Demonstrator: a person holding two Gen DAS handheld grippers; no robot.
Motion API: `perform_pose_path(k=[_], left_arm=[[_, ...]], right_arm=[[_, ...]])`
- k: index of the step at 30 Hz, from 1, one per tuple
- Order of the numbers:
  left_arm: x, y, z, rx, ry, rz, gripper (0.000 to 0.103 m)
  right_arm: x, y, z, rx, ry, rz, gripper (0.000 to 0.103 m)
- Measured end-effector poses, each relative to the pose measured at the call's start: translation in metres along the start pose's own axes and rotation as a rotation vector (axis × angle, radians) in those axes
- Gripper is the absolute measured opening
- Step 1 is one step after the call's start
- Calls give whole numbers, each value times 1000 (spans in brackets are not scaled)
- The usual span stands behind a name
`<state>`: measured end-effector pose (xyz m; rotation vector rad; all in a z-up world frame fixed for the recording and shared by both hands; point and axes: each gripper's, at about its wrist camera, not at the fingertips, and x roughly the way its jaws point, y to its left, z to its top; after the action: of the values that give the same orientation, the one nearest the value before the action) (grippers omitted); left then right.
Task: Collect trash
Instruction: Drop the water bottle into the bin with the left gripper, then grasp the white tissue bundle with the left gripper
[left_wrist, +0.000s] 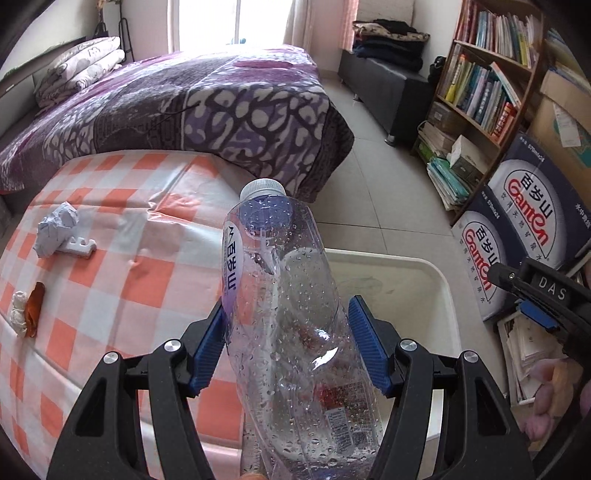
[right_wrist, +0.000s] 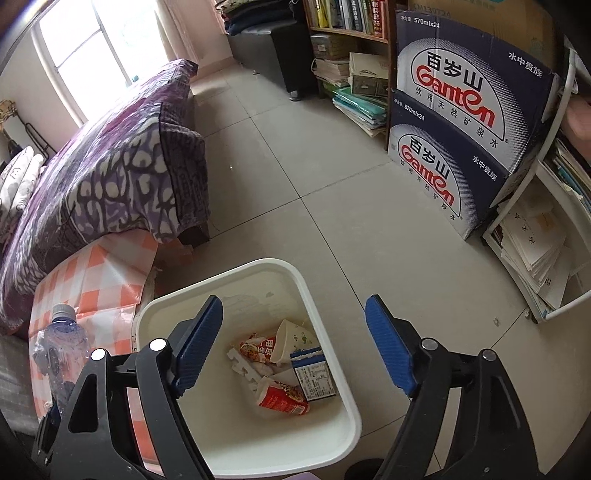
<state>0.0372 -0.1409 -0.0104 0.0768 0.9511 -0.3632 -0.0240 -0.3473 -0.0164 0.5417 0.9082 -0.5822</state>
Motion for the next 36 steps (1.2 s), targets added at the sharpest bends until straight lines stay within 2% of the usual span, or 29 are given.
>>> perform_pose_path(k=[5, 8, 9, 18, 23, 28, 36], left_arm=[[7, -13, -2, 22, 29, -82, 65], [7, -19, -3, 40, 39, -137, 78], [6, -19, -3, 35, 37, -145, 80], [0, -5, -2, 40, 27, -98, 80], [-4, 18, -4, 40, 23, -28, 81], [-4, 56, -9, 32, 44, 108, 84], [4, 146, -23, -23, 119, 346, 85]], right_arm=[[3, -11, 4, 43, 9, -2, 77], [2, -13, 4, 52, 1, -5, 80], [2, -13, 4, 53, -2, -7, 81], [4, -3, 2, 51, 0, -4, 84], [5, 20, -5, 9, 1, 4, 87], [10, 49, -16, -47, 20, 20, 89], [22, 104, -41, -155, 77, 47, 94]])
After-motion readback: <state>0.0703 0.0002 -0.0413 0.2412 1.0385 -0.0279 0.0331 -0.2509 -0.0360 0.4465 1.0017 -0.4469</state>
